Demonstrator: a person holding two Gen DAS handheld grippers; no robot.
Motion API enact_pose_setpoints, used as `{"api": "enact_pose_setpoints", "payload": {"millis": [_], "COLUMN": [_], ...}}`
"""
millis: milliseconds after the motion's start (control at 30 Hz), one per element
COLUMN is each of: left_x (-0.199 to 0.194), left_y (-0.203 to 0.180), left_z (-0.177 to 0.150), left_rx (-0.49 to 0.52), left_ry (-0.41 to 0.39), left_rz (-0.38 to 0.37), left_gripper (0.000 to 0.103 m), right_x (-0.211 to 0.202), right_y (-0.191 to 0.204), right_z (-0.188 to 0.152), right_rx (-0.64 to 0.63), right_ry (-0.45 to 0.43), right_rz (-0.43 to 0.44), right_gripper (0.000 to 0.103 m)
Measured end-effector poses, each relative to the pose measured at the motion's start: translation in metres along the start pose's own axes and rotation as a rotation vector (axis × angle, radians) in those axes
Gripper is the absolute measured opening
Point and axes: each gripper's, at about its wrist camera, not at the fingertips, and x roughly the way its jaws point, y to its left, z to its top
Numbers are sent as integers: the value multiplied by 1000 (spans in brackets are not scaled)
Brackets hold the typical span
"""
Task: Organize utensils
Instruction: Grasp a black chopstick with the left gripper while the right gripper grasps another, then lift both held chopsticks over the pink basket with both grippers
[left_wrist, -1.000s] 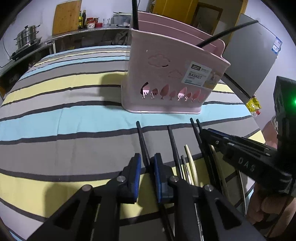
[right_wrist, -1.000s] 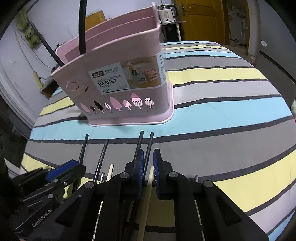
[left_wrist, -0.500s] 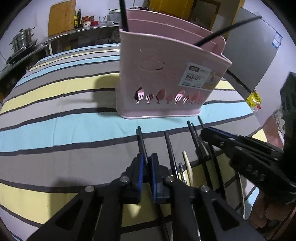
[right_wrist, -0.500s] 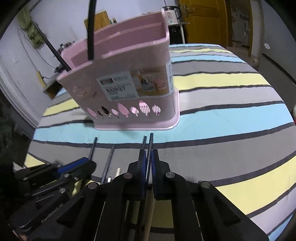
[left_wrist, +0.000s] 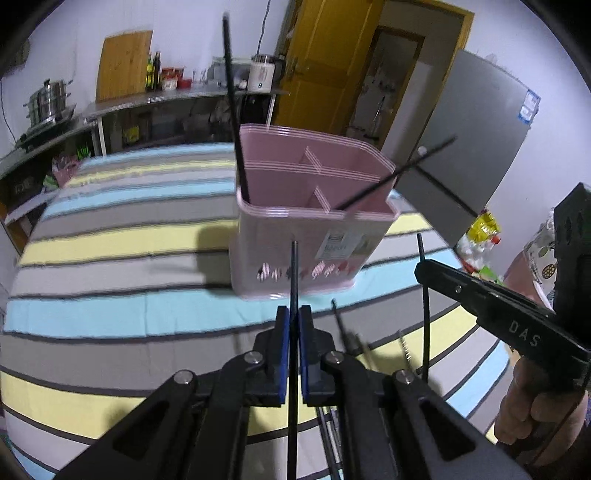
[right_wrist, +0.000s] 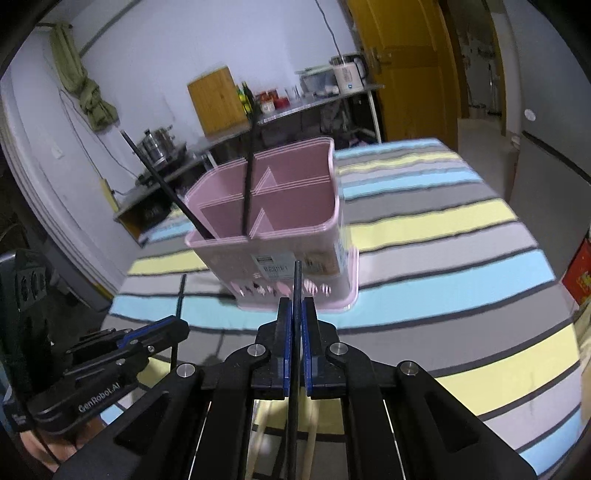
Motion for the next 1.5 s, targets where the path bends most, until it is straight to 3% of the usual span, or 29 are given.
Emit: {"api": "enact_pose_setpoints", "payload": {"millis": [267, 500, 1100, 1500], "left_x": [-40, -63, -84, -99], "left_y": [-7, -9, -11, -10], "left_z": [26, 32, 8, 24], "left_rx": [26, 32, 38, 20], "left_ry": [-94, -142, -85, -112], "left_rz": [-17, -21, -18, -31], "left_gripper": [5, 5, 5, 5], "right_x": [-41, -60, -93, -113], "right_y": [16, 24, 29, 33], "right_z": [20, 20, 1, 14], "right_rx": [-30, -56, -79, -66], "right_ry": [-106, -144, -116, -205], "right_rz": [13, 6, -22, -3], "right_gripper": [5, 5, 4, 4]}}
